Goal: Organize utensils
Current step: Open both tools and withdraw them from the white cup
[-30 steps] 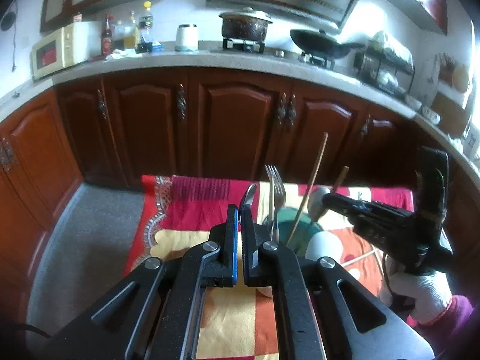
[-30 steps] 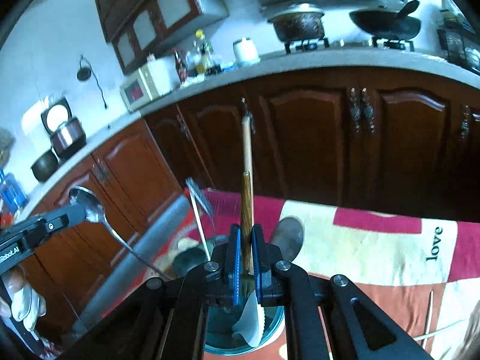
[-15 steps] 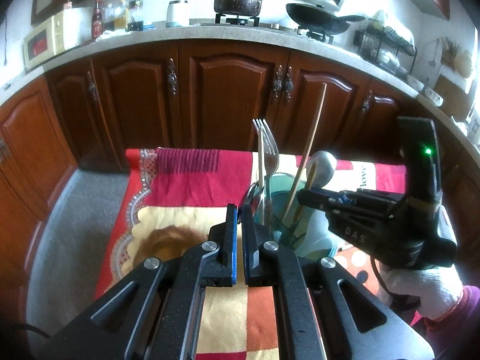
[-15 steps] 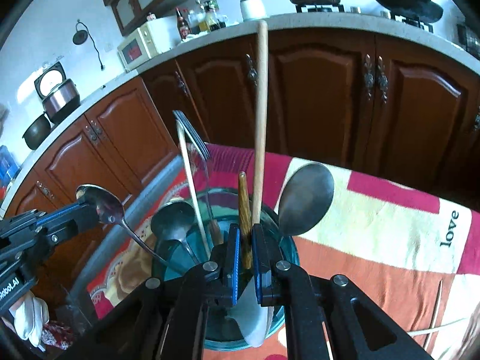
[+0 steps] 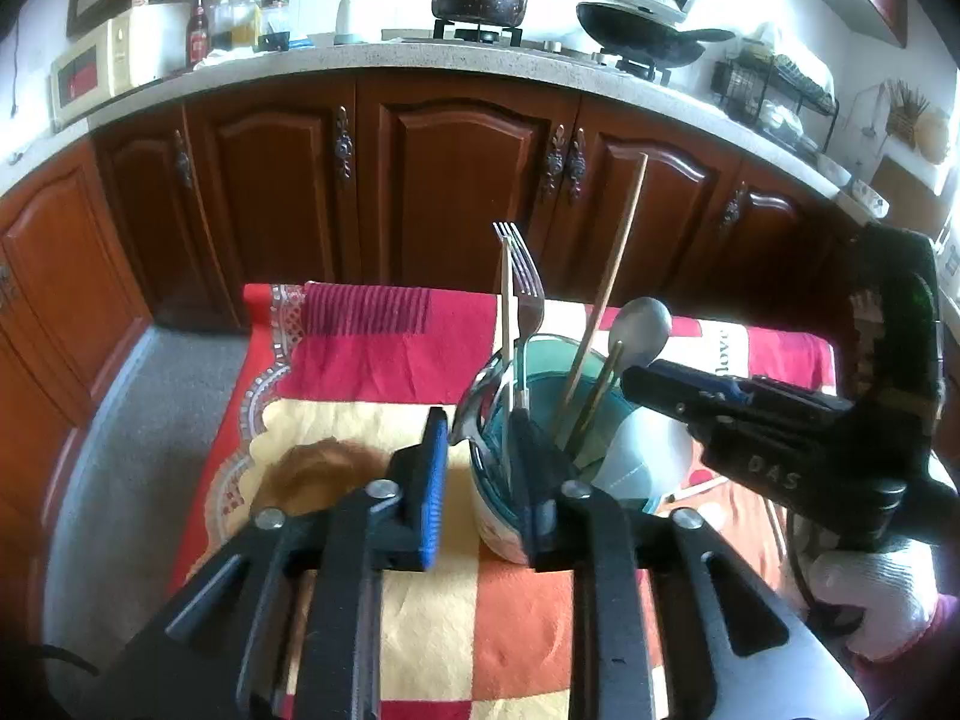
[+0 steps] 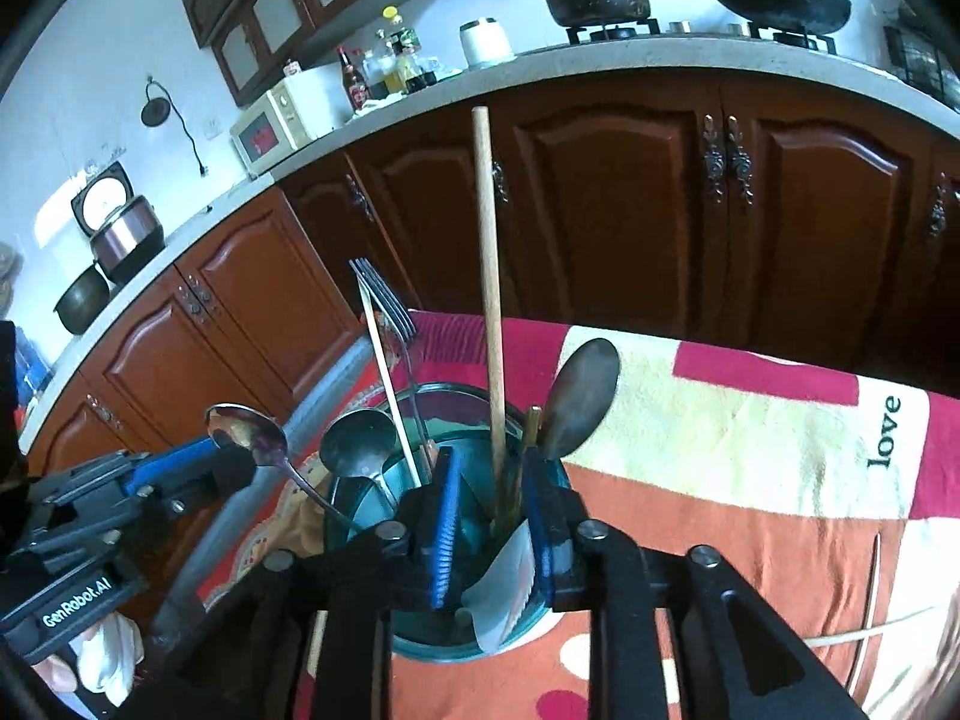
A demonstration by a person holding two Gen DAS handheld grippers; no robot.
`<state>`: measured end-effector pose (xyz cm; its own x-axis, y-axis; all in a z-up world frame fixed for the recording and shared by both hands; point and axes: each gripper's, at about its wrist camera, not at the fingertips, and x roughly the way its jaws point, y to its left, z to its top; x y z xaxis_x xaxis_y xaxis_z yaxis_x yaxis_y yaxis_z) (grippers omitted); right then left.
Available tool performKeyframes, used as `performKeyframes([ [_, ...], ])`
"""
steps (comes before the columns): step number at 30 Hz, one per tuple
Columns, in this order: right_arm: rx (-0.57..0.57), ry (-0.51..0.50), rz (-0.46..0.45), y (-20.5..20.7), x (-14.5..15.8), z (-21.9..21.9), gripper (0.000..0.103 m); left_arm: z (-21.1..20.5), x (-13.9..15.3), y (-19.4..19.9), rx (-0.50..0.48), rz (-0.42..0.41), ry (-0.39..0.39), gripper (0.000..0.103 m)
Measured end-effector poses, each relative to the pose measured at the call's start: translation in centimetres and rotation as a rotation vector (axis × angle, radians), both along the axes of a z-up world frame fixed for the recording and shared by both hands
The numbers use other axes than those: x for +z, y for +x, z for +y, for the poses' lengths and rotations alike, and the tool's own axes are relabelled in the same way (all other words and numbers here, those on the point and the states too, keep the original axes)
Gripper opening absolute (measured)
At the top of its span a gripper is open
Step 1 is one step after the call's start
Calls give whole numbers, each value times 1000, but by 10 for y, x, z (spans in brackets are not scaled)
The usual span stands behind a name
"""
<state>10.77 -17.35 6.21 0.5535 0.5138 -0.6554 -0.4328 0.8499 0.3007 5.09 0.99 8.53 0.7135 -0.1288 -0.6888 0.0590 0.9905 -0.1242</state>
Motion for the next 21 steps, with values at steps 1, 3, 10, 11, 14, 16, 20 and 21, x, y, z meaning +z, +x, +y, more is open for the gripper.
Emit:
performKeyframes([
  [1,-5,8,-3,-2,1,-3,23,0,0,0,1,0,-1,27],
  [3,-12,24,-5,-6,4,-7,23,-1,2,-2,5,-3,-3,33],
  [10,-38,62,-28,-24,16,-24,23,-3,11,-11,20,-8,-9,38],
  [11,-44,70,-34,-28,18,-29,23,-3,14,-13,21,-10,-14,38],
  [14,-63,92,-47,-42,23,-44,27,-7,24,-21,13,-21,-34,40],
  [16,-90,89,-56,-54,24,-65,32,-11,32,-28,-6,-33,-56,43],
  [20,-170,65,-43,-74,15,-117,34,-31,42,-40,-73,-53,-102,51],
  [21,-210,53,-26,-82,7,-138,34,-37,42,-42,-90,-51,-107,51],
])
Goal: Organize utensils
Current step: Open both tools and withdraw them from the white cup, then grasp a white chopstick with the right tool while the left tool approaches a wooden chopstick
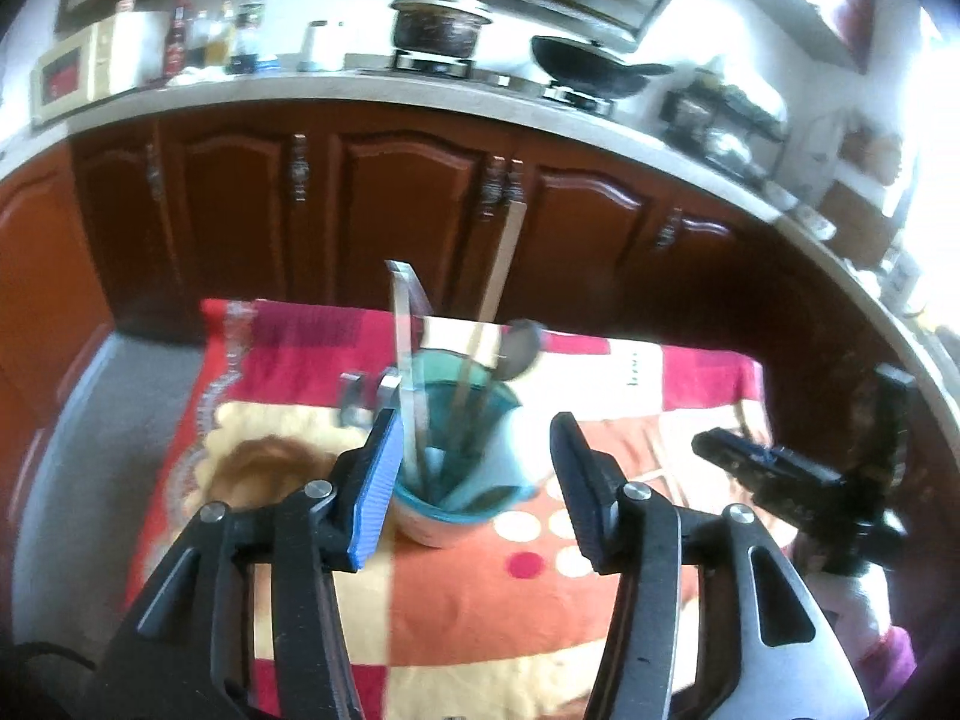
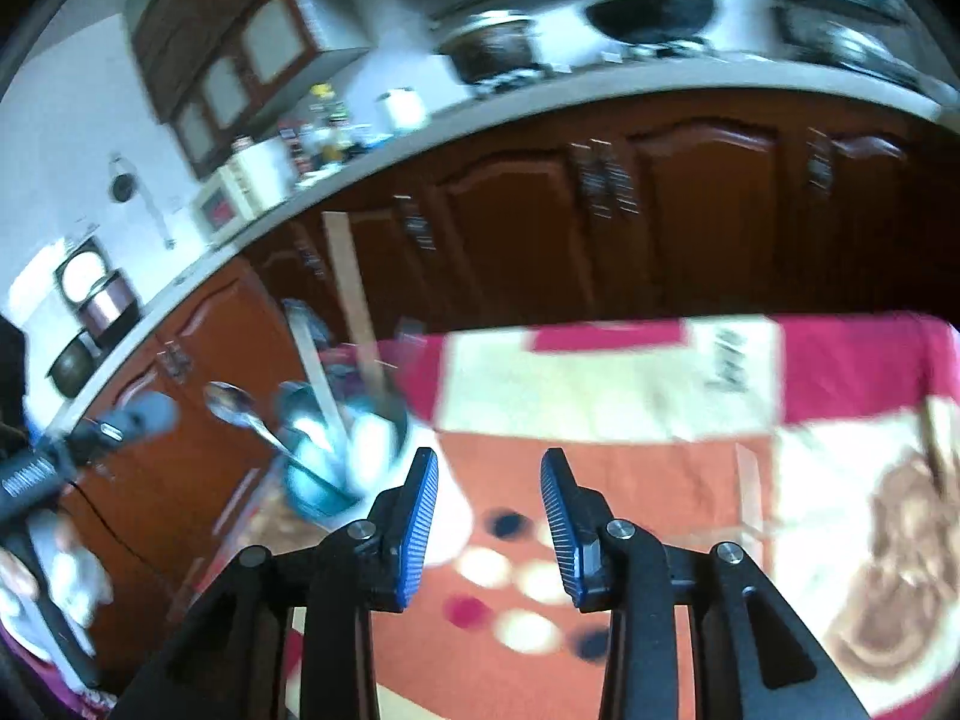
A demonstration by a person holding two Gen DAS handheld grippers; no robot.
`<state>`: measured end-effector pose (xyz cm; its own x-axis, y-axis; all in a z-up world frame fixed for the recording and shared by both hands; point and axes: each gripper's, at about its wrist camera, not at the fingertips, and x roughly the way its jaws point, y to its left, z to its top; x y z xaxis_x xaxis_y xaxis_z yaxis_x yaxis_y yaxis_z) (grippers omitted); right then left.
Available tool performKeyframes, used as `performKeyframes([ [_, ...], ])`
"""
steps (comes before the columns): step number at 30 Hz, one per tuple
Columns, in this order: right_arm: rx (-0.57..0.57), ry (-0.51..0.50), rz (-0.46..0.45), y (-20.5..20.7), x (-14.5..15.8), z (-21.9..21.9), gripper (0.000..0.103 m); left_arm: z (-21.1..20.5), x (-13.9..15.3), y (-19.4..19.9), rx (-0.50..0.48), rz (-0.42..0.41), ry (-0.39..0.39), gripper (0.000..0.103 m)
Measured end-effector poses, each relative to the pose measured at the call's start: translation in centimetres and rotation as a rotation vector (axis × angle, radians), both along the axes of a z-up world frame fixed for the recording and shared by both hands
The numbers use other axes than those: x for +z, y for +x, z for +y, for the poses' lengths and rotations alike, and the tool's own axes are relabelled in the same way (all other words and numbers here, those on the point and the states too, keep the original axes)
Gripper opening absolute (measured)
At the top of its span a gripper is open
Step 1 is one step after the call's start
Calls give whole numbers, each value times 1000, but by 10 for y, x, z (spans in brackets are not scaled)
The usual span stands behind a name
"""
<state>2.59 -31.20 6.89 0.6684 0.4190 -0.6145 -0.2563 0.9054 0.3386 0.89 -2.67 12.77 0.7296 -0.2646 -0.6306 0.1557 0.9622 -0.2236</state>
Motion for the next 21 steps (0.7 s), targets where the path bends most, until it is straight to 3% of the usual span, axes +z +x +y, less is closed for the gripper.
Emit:
performKeyframes([
  [6,-219,-19,143,-23,-54,-96,34,-54,-13,-2,-136,42,-20,51],
  [12,-267,-7,218,-21,-87,-125,34,-111,-44,8,-253,129,-6,51],
  [21,-340,215,280,24,-118,-149,34,-168,-97,46,-388,237,3,51],
])
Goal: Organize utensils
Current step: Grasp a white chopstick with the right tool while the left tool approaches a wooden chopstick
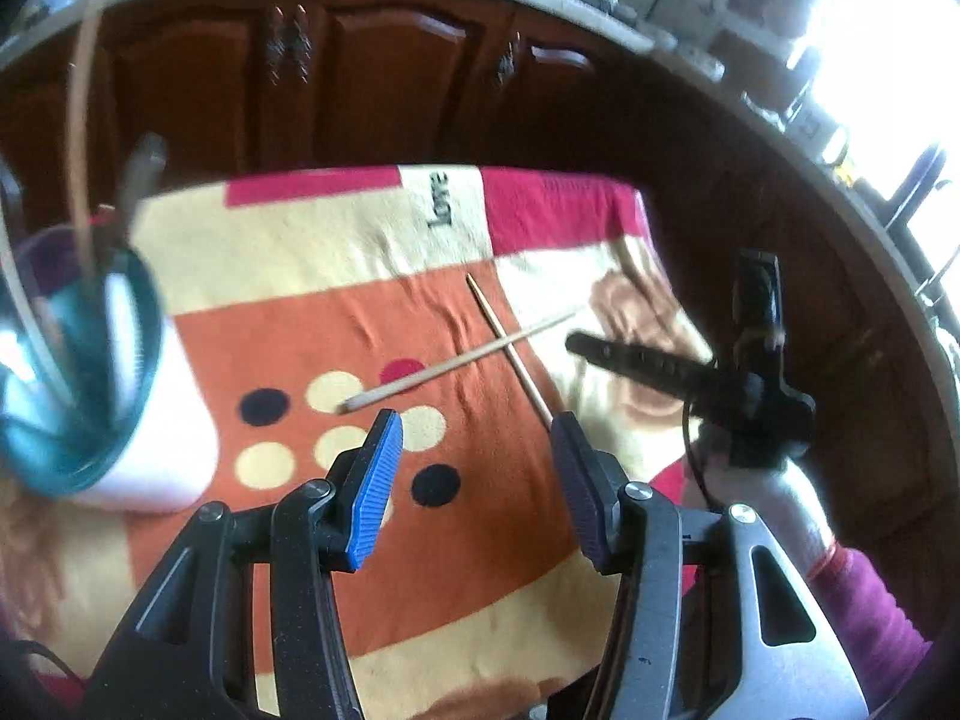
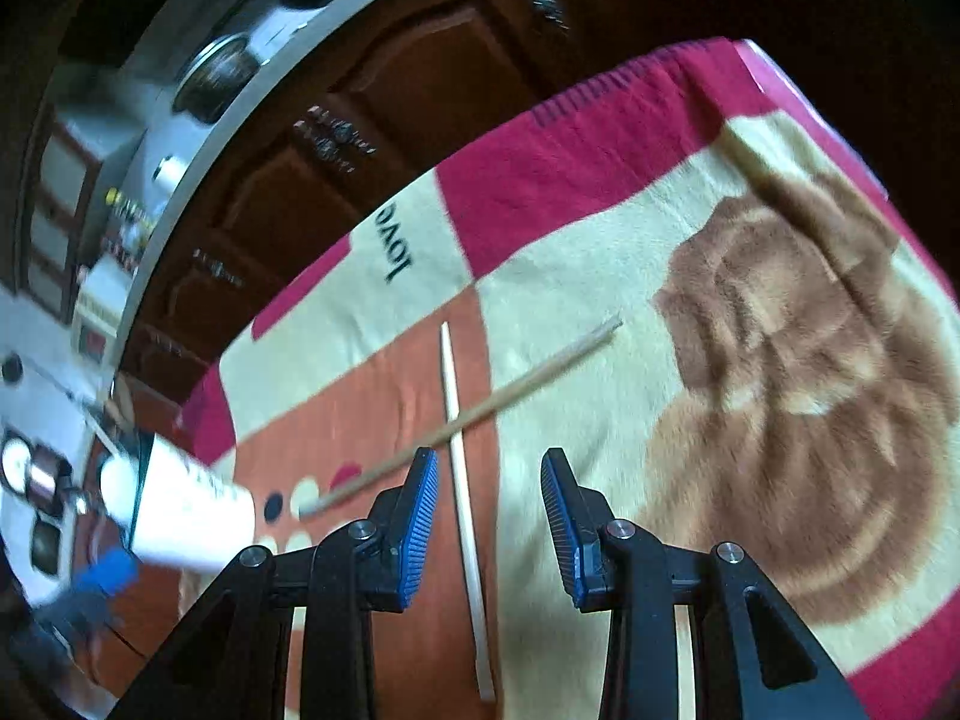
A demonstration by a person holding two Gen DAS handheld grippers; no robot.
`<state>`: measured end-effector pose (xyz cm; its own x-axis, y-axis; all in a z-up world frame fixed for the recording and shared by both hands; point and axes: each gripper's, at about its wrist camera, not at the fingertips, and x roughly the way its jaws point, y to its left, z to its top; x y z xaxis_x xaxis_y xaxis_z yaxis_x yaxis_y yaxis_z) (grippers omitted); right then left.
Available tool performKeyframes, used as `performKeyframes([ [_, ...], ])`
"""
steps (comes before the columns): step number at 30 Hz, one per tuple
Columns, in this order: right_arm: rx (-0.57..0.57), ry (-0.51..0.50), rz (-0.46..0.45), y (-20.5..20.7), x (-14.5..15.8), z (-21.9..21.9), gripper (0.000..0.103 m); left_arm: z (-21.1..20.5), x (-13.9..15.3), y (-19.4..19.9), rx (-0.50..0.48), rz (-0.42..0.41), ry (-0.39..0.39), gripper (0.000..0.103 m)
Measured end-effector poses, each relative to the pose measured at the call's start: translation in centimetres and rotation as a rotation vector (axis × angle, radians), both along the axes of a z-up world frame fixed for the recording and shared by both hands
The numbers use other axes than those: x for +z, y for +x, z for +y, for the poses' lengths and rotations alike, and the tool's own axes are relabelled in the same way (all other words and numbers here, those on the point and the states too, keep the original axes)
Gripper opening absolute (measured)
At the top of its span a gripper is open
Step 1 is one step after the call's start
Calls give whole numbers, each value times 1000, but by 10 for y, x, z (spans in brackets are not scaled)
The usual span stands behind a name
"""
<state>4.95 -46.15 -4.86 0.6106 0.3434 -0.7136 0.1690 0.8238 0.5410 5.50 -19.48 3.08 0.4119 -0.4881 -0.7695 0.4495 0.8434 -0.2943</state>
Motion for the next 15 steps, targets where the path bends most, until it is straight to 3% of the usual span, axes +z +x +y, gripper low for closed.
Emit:
performKeyframes([
  [4,-41,48,17,18,-8,-7,34,-17,-16,18,-25,8,29,51],
  [10,-41,13,78,47,-17,0,34,-27,-33,42,-12,21,50,51],
  [15,-37,-14,61,65,-19,5,34,-29,-43,56,1,40,60,51],
])
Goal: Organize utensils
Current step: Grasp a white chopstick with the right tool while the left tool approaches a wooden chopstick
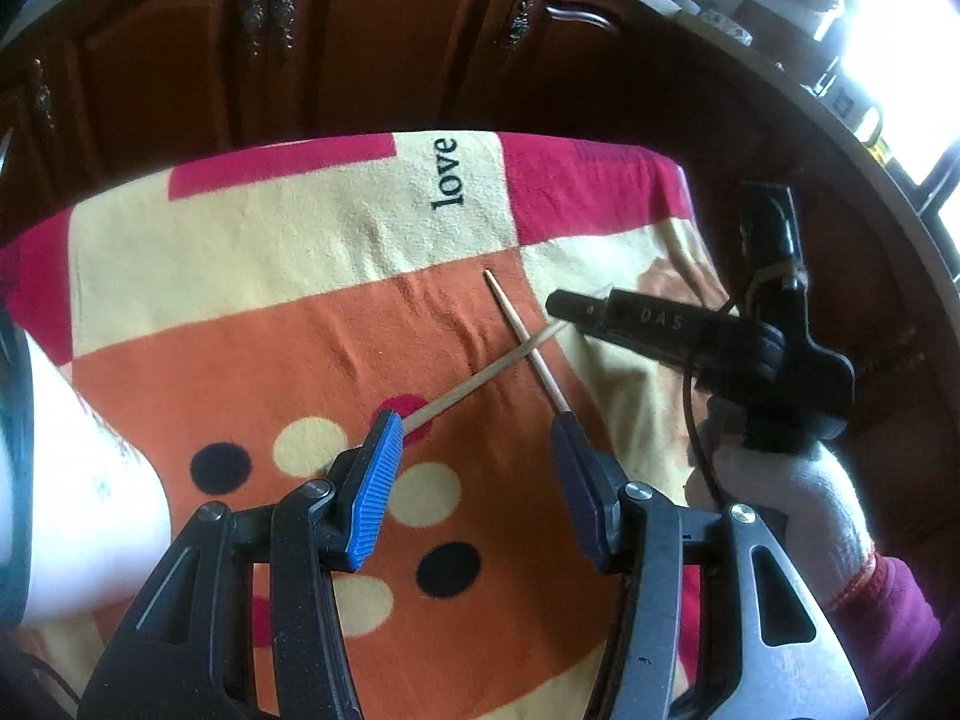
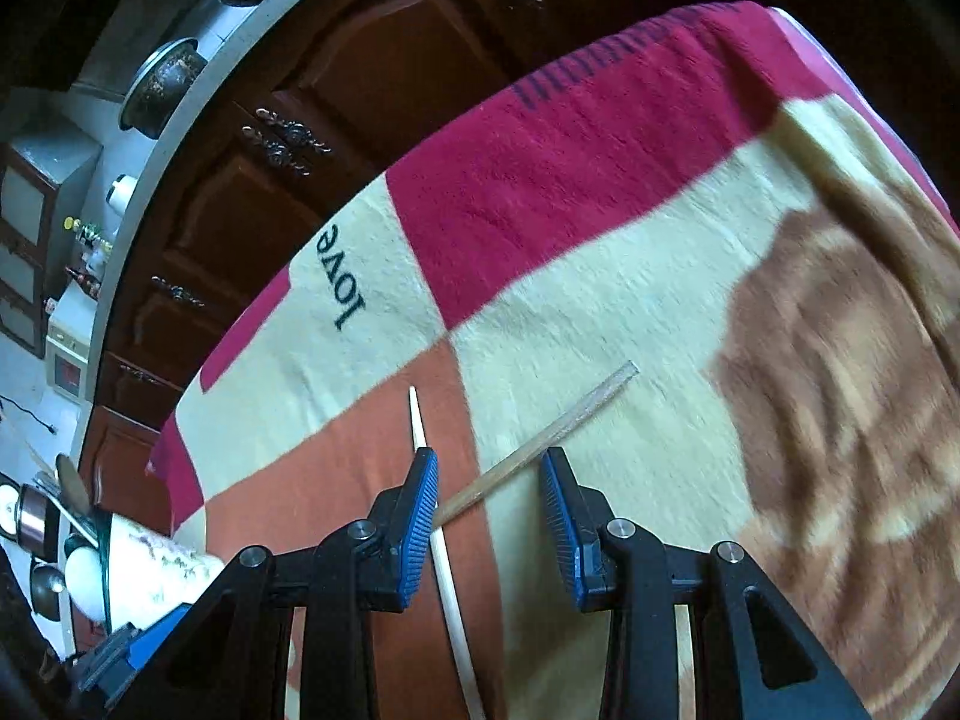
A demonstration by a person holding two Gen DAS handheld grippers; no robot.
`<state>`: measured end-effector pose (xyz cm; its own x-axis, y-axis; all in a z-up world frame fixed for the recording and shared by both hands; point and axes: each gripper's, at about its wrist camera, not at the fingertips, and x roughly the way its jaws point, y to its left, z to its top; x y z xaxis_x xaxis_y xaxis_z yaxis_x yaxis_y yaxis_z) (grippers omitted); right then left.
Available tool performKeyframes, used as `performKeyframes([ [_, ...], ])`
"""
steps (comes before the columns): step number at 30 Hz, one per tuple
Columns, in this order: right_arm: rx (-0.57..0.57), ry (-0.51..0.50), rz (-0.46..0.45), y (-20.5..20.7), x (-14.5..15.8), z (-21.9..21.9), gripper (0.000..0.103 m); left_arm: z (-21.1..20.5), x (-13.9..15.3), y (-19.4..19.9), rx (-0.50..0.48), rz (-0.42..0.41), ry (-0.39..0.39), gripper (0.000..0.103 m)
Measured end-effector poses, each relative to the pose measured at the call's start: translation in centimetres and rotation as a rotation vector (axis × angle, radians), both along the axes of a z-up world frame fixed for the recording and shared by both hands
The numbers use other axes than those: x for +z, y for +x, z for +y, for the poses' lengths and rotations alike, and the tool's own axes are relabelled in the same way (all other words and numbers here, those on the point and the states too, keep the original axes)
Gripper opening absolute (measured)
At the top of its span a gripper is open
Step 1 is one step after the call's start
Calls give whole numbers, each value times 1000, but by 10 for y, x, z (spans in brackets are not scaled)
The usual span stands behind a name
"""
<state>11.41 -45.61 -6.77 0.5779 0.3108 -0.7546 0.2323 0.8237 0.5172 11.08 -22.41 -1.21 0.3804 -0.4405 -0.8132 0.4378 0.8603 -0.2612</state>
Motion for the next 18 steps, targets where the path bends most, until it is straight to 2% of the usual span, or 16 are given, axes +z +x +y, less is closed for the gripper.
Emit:
performKeyframes([
  [7,-5,-19,5,25,1,1,34,-6,-8,17,11,9,8,51],
  [10,35,-84,-1,38,1,6,21,-10,-15,26,21,24,15,51],
  [14,81,-105,-7,50,1,9,16,-13,-22,32,25,32,29,51],
  [16,112,-79,-12,54,1,10,14,-13,-22,33,21,40,24,51],
  [17,125,-60,-19,55,2,11,11,-13,-23,34,20,42,21,51],
  [18,146,-32,-31,55,3,11,0,-12,-22,33,17,45,13,51],
])
